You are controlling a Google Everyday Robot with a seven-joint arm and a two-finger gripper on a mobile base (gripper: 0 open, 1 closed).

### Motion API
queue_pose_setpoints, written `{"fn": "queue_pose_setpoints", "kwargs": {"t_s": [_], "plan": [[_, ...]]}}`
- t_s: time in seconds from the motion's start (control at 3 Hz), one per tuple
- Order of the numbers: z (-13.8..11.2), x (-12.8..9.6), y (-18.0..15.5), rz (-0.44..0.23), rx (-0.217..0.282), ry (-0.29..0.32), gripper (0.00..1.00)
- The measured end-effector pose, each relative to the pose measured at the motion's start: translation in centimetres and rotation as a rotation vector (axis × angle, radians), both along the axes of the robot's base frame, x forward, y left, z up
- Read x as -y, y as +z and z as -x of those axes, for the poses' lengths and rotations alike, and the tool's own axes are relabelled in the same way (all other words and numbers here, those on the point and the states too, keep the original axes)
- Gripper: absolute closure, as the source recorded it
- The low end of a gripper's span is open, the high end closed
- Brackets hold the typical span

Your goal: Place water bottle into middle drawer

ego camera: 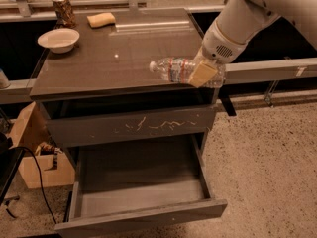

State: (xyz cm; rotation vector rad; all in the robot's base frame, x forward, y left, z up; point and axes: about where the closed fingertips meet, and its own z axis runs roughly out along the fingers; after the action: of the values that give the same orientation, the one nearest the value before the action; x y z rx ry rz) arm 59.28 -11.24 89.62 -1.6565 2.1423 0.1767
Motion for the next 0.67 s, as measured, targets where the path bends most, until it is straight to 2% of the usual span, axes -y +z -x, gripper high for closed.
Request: {"fn": "queue_pose_setpoints", "kwargs": {"t_s": [0.33,0.67], "plan": [[0.5,-0.1,-2.3,-0.068,-0.044,0.065,1.00],[1.6,-0.4,-4.9,-0.139,-0.091,0.197,1.00]]}}
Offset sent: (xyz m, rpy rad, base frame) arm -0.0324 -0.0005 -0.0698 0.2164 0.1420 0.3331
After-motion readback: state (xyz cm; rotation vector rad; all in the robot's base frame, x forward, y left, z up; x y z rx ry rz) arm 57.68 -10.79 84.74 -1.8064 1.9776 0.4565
